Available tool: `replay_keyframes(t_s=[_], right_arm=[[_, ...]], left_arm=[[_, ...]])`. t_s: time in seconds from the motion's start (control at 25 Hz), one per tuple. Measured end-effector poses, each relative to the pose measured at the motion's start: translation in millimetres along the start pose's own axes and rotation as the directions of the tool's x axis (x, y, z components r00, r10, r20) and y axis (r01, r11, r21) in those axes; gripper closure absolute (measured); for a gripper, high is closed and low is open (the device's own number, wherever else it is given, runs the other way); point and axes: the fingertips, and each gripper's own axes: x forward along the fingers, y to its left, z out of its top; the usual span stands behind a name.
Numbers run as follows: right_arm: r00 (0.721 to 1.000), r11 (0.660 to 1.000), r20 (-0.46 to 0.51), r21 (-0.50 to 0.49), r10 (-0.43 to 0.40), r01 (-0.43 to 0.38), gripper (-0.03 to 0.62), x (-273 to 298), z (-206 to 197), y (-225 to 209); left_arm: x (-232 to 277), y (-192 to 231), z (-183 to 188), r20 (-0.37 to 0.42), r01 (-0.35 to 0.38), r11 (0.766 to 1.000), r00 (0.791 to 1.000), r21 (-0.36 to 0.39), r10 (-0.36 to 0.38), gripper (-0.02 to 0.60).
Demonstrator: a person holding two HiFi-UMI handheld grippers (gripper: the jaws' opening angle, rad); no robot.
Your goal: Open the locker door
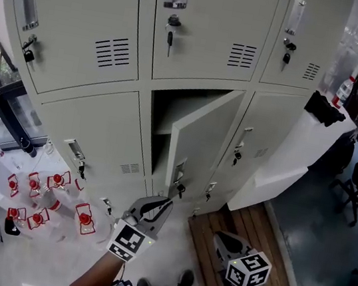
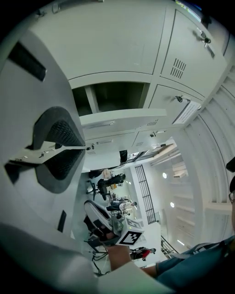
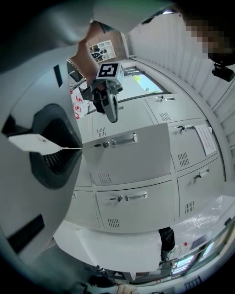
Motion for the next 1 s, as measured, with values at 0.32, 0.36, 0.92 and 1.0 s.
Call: replay_keyframes(t_s=[0.32,0.36,0.92,1.0], right_arm=[[0.994,0.999,0.113,-0.043,-0.016,0.021,0.557,-34,20,19],[0.991,0.998,0.131,-0.06,-0.022,0.03,0.557,-39,24,21],[0.976,0.993,0.213,-0.094,-0.045,0.066,0.559,-83,35,43],[0.976,0.993,0.214,-0.094,-0.049,0.071,0.559,-88,33,44]], left_arm=[[-45,-7,34,0.042,-0.028,0.999,0.999,0.037,0.026,0.549],[-50,-9,37,0.046,-0.03,0.999,0.999,0.046,0.028,0.549],[-88,-31,52,0.062,-0.028,0.997,0.998,0.075,0.023,0.549],[-90,-34,54,0.066,-0.024,0.996,0.998,0.08,0.019,0.551]])
